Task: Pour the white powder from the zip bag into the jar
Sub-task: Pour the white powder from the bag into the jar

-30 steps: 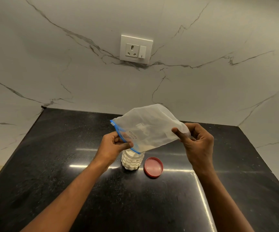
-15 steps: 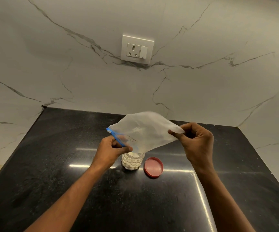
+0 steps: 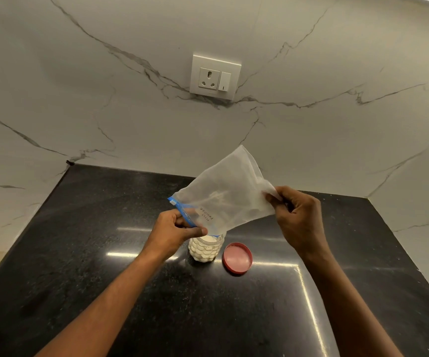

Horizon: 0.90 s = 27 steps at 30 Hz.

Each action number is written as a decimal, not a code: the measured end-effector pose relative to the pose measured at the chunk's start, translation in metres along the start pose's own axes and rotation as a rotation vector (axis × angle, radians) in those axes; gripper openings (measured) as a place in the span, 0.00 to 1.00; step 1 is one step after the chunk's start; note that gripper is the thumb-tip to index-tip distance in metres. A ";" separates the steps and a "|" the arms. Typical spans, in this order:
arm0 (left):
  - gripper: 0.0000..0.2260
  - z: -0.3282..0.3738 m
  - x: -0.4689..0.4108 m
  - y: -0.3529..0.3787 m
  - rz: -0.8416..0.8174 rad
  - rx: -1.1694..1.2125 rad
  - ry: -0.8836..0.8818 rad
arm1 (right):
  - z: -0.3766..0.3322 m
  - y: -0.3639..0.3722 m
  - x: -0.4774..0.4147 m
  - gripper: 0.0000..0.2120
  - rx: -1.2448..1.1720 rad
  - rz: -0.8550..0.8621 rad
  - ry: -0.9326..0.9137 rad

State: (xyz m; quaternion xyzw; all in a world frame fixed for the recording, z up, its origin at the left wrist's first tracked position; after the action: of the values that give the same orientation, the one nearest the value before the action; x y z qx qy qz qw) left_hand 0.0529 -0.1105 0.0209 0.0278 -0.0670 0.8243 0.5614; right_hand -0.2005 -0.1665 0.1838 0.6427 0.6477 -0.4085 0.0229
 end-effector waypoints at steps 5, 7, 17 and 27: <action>0.16 0.001 0.000 -0.001 -0.009 0.006 -0.016 | -0.001 -0.009 -0.005 0.06 0.050 0.077 -0.022; 0.15 0.001 0.000 -0.001 -0.002 -0.001 -0.018 | -0.005 0.004 -0.001 0.02 0.085 -0.043 -0.048; 0.14 0.000 0.002 0.003 -0.046 -0.048 -0.029 | -0.032 0.017 -0.013 0.34 -0.043 -0.328 -0.032; 0.22 0.008 0.007 0.005 -0.047 -0.020 -0.007 | -0.048 0.006 -0.022 0.06 -0.027 0.002 -0.179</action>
State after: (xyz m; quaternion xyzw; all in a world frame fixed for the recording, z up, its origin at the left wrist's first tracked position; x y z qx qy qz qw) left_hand 0.0454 -0.1074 0.0291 0.0265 -0.0765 0.8100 0.5809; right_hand -0.1678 -0.1587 0.2255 0.6039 0.6477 -0.4557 0.0899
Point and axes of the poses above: each hand's wrist, its own x-axis away from the middle knuckle, its own y-axis out of the palm, z = x × y, the point moved 8 cm from there along -x, towards the middle knuckle, and after that the axes turned 8 degrees about z, right-handed, at the moved point
